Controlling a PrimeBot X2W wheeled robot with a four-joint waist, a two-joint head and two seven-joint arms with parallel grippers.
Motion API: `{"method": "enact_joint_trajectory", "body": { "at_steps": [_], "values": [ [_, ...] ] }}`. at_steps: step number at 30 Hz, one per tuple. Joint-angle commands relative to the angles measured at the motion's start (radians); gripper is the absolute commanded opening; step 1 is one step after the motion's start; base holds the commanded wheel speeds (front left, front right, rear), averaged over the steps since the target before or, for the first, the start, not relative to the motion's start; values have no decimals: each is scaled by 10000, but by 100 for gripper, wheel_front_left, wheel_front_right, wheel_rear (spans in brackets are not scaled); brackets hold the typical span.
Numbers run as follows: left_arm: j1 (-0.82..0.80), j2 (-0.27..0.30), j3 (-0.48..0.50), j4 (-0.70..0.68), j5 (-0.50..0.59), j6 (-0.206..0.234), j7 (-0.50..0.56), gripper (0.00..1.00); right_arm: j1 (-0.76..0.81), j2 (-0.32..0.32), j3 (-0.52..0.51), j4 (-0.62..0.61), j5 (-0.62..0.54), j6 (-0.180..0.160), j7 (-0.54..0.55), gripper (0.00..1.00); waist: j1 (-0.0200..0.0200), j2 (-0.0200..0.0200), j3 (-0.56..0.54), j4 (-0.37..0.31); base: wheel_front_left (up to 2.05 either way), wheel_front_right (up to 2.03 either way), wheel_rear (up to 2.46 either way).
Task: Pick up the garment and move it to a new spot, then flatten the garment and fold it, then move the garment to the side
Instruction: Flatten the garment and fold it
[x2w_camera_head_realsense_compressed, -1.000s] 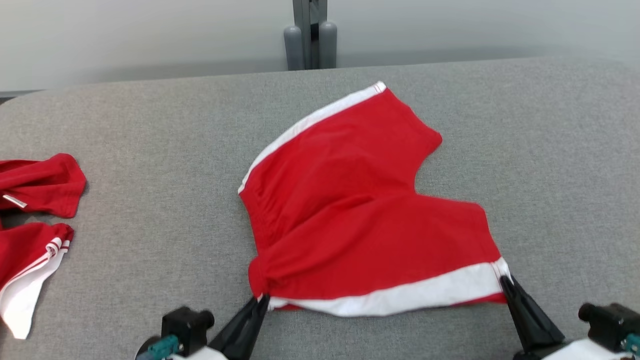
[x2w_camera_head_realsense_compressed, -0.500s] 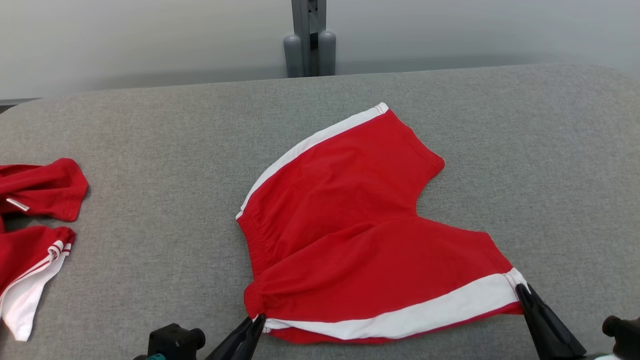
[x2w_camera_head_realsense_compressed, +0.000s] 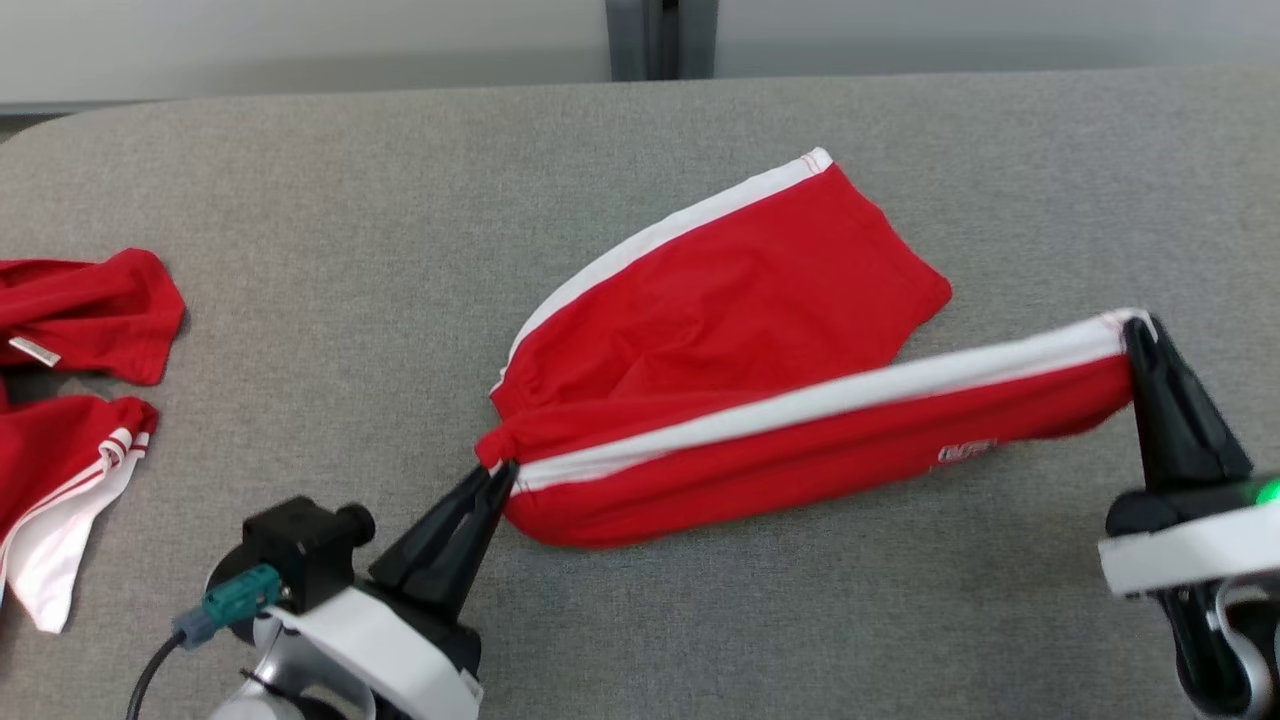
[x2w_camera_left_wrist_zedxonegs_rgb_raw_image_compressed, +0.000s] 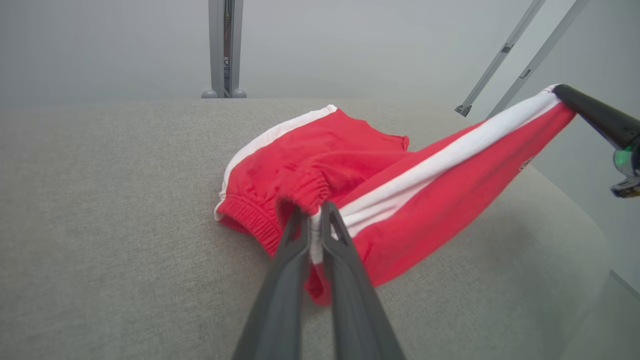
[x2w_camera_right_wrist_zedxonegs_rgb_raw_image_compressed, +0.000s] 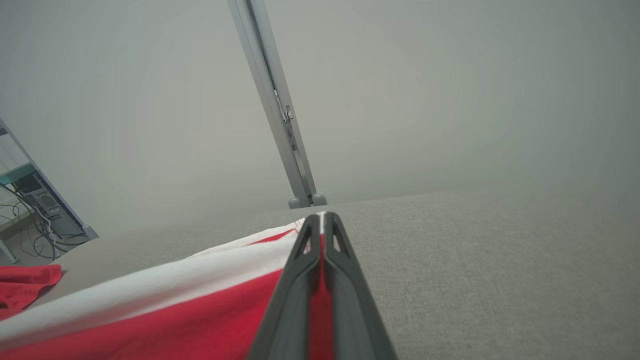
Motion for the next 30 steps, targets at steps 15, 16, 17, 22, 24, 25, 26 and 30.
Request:
{"method": "enact_joint_trajectory", "body": {
  "at_steps": [15, 16, 17, 22, 24, 25, 26, 30],
  "values": [
    [-3905, -1295, 117, 3140, -523, -842, -711, 0, -6208, -1785, 2429, 4283, -55, -1, -10, 0, 0, 0, 2410, 1261, 0, 0, 0],
    [-4082, -1421, 23, 3327, -524, -904, -800, 0, -6536, -1851, 2615, 4639, 13, -2, -21, 0, 0, 0, 2527, 1353, 0, 0, 0],
    [-4249, -1500, -58, 3492, -510, -950, -893, 0, -6809, -1939, 2818, 4992, 19, -1, -14, 0, 0, 0, 2629, 1436, 0, 0, 0],
    [-4942, -1900, -306, 4373, -447, -1063, -1314, 0, -8077, -2193, 3662, 6673, 209, -1, -181, 0, 0, 0, 2991, 1749, 0, 0, 0],
    [-5112, -2029, -405, 4688, -476, -1118, -1436, 0, -8433, -2249, 3939, 7261, 303, 1, -337, 0, 0, 0, 3044, 1814, 0, 0, 0],
    [-5189, -2055, -447, 4812, -454, -1123, -1487, 0, -8598, -2249, 4022, 7521, 365, -1, -435, 0, 0, 0, 3065, 1838, 0, 0, 0],
    [-5270, -2106, -477, 4932, -454, -1134, -1540, 0, -8750, -2253, 4149, 7768, 426, -1, -501, 0, 0, 0, 3077, 1857, 0, 0, 0],
    [-5390, -2188, -588, 5264, -436, -1169, -1736, 0, -9094, -2167, 4664, 8469, 834, -1, -752, 0, 0, 0, 3037, 1865, 0, 0, 0]
  ]
}}
